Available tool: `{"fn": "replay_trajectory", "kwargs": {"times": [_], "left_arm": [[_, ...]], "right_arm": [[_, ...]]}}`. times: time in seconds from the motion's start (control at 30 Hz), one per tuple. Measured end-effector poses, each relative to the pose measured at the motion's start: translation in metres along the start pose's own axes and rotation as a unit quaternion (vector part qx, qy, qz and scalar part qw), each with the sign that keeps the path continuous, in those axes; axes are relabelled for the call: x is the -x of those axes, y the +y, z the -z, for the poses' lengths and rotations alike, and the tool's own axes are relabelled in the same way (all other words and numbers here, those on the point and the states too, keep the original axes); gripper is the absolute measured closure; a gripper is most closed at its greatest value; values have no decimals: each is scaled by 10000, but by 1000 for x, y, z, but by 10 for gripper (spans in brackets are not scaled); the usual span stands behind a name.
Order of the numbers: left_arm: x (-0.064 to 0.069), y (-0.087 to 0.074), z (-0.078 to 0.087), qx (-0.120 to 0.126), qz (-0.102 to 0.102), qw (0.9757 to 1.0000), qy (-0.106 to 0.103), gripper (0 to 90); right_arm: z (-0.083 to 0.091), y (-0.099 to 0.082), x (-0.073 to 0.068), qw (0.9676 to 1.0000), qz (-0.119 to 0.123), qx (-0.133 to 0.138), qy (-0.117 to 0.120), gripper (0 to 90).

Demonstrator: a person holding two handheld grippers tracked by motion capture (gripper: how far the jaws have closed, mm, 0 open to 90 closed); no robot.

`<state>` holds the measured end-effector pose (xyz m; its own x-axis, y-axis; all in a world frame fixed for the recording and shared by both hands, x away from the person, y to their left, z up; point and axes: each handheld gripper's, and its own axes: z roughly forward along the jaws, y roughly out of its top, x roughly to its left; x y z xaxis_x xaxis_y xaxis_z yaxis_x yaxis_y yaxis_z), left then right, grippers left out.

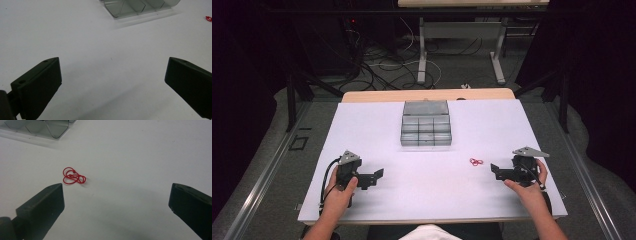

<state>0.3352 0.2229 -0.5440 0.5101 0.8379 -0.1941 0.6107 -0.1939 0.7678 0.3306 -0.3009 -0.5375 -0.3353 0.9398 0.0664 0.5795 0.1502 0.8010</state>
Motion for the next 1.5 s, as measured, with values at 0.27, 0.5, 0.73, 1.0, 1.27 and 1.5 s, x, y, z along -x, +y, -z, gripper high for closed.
{"fn": "replay_trajectory", "kwargs": {"times": [0.27, 0.5, 0.73, 1.0, 1.27, 1.5], "left_arm": [[3, 1, 0, 19, -42, 10000, -28, 8], [3, 1, 2, 37, -60, 10000, -40, 8], [5, 0, 1, 126, -61, 9999, -5, 8], [6, 0, 1, 116, -32, 9999, -13, 9], [6, 0, 0, 111, -22, 9999, 4, 11], [7, -1, 0, 79, -45, 10000, 37, 13]], "right_arm": [[1, -1, -1, 9997, -151, -70, 153, 2], [0, 3, -2, 9999, -74, -37, 120, 2], [-3, 5, -6, 9998, 74, -135, 146, 10], [-8, 10, -11, 9989, 219, -317, 251, 26], [-12, 18, -11, 9977, 205, -530, 358, 66], [-16, 26, -13, 9970, 174, -613, 437, 108]]}}
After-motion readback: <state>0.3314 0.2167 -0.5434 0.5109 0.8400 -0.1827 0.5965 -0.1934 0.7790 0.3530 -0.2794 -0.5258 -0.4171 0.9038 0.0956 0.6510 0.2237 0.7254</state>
